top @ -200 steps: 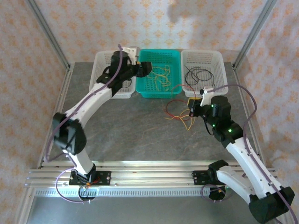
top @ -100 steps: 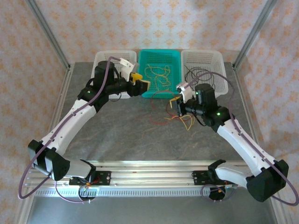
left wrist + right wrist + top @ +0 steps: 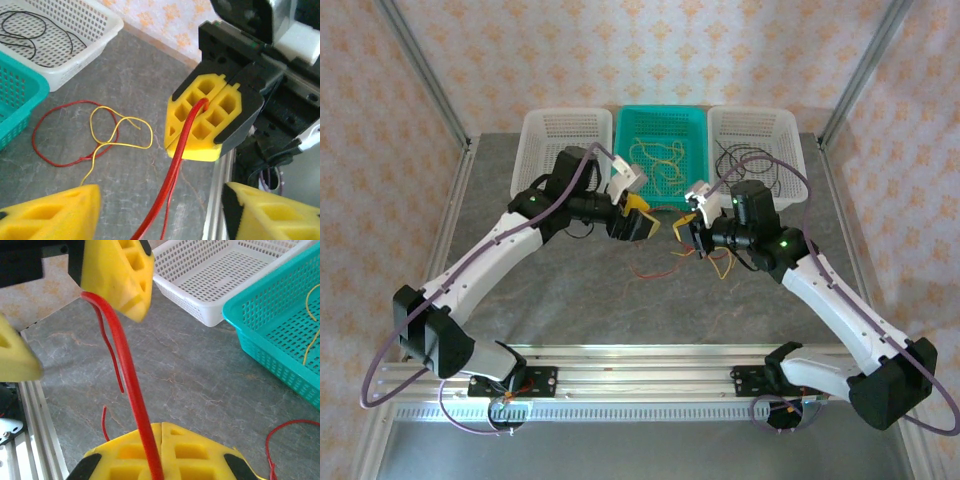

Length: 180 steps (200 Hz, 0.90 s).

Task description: Untangle the cables

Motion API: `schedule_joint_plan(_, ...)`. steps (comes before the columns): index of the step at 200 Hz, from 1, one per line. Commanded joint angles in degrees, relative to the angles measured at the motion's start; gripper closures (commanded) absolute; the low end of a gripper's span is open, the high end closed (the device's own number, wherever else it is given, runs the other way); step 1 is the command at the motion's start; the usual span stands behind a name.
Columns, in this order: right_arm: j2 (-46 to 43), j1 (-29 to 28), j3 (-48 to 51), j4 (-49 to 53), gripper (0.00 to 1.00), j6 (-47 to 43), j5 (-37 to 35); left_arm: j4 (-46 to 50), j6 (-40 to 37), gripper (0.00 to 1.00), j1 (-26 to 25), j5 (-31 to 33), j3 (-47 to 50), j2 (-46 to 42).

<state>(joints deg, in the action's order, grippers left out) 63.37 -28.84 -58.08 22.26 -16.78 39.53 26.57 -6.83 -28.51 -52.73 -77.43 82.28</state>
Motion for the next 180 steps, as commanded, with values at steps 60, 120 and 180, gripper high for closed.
schedule_joint_plan(60,-2.7,-0.4,-0.2,0.5,1.0,-0.3,-1.6,1.7,-1.6,0.89,-0.7,-0.9,-3.1,1.3)
schedule_joint_plan(120,-4.2,-0.4,0.7,-2.1,0.99,2.2,-4.0,-3.5,3.8,1.0,-1.0,1.1,-1.5,-1.6)
schedule_joint_plan(180,-9.0,-0.4,2.3,-10.2,0.41,6.9,-13.0,-11.4,11.0,1.0,1.1,11.2,1.0,-6.2)
